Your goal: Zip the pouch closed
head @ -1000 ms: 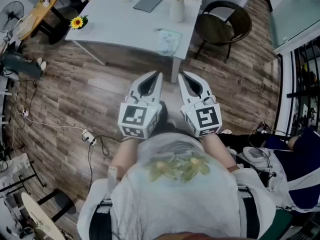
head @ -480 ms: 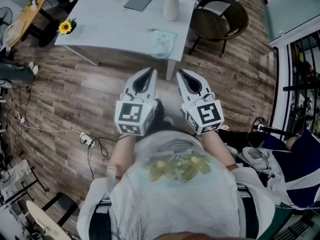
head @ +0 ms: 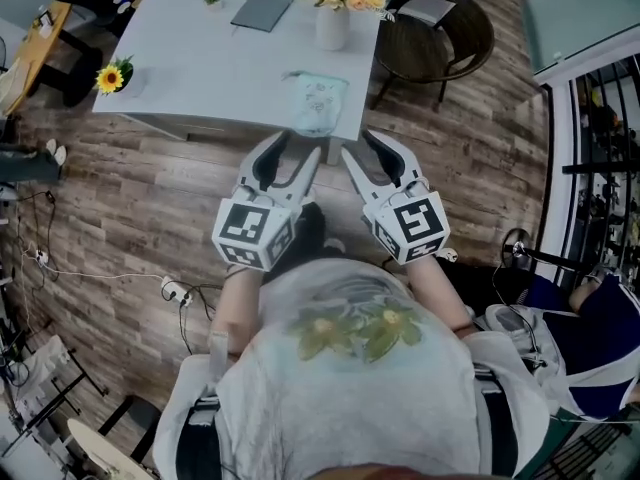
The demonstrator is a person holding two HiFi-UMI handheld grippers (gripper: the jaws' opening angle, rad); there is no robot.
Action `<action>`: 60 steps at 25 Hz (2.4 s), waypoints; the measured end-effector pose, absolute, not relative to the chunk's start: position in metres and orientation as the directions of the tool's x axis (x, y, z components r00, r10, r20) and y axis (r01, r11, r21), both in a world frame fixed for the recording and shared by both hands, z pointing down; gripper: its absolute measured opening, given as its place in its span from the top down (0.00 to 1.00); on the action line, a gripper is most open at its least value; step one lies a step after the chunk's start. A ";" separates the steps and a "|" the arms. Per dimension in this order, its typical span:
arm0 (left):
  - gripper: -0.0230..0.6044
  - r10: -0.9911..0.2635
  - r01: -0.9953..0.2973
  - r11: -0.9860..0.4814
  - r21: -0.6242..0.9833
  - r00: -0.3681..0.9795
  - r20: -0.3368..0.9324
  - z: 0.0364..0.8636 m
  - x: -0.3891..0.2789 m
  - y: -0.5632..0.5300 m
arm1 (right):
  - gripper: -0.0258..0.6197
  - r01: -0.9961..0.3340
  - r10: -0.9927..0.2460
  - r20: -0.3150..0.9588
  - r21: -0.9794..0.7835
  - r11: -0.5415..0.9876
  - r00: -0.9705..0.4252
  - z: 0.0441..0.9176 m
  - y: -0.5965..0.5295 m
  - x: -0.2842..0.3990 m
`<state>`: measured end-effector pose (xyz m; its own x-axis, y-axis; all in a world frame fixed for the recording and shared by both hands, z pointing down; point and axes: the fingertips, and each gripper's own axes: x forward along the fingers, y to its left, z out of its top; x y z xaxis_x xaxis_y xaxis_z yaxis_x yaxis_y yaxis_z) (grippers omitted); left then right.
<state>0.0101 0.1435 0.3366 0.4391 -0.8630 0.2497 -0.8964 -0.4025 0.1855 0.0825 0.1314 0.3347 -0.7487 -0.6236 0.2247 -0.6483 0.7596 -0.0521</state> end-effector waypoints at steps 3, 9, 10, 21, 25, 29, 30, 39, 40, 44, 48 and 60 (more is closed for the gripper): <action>0.62 -0.847 -0.891 -0.423 0.167 0.454 0.277 0.344 0.002 0.123 | 0.73 -0.651 -0.626 0.233 -0.044 0.758 -0.744 0.336 0.109 0.082; 0.61 -0.830 -0.900 -0.411 0.145 0.435 0.348 0.360 -0.029 0.085 | 0.73 -0.656 -0.627 0.263 -0.028 0.755 -0.733 0.342 0.071 0.073; 0.61 -0.827 -0.899 -0.412 0.150 0.438 0.353 0.363 -0.034 0.080 | 0.73 -0.657 -0.628 0.270 -0.025 0.753 -0.730 0.344 0.065 0.071; 0.61 -0.775 -0.888 -0.429 0.166 0.456 0.437 0.405 -0.074 0.036 | 0.73 -0.662 -0.624 0.361 0.024 0.749 -0.693 0.378 0.014 0.045; 0.61 -0.754 -0.883 -0.437 0.169 0.463 0.466 0.421 -0.077 0.023 | 0.73 -0.665 -0.625 0.382 0.035 0.746 -0.681 0.389 0.002 0.042; 0.61 -0.745 -0.882 -0.444 0.160 0.462 0.481 0.428 -0.077 0.012 | 0.73 -0.662 -0.618 0.404 0.041 0.749 -0.674 0.400 -0.006 0.041; 0.61 -0.742 -0.881 -0.445 0.158 0.462 0.486 0.431 -0.077 0.010 | 0.73 -0.660 -0.616 0.409 0.042 0.750 -0.673 0.402 -0.008 0.041; 0.61 -0.700 -0.882 -0.446 0.154 0.450 0.554 0.467 -0.085 -0.021 | 0.73 -0.634 -0.576 0.461 0.039 0.773 -0.674 0.436 -0.039 0.027; 0.61 -0.692 -0.881 -0.448 0.153 0.450 0.564 0.472 -0.085 -0.025 | 0.73 -0.632 -0.572 0.468 0.035 0.774 -0.674 0.441 -0.043 0.026; 0.61 -0.654 -0.875 -0.459 0.153 0.450 0.609 0.496 -0.086 -0.043 | 0.73 -0.624 -0.550 0.491 0.017 0.782 -0.676 0.460 -0.059 0.018; 0.61 -0.601 -0.870 -0.467 0.157 0.443 0.666 0.525 -0.086 -0.061 | 0.73 -0.616 -0.520 0.519 -0.015 0.788 -0.678 0.479 -0.072 0.010; 0.62 -0.438 -0.860 -0.485 0.159 0.396 0.807 0.607 -0.088 -0.090 | 0.73 -0.587 -0.442 0.596 -0.063 0.807 -0.671 0.535 -0.097 -0.012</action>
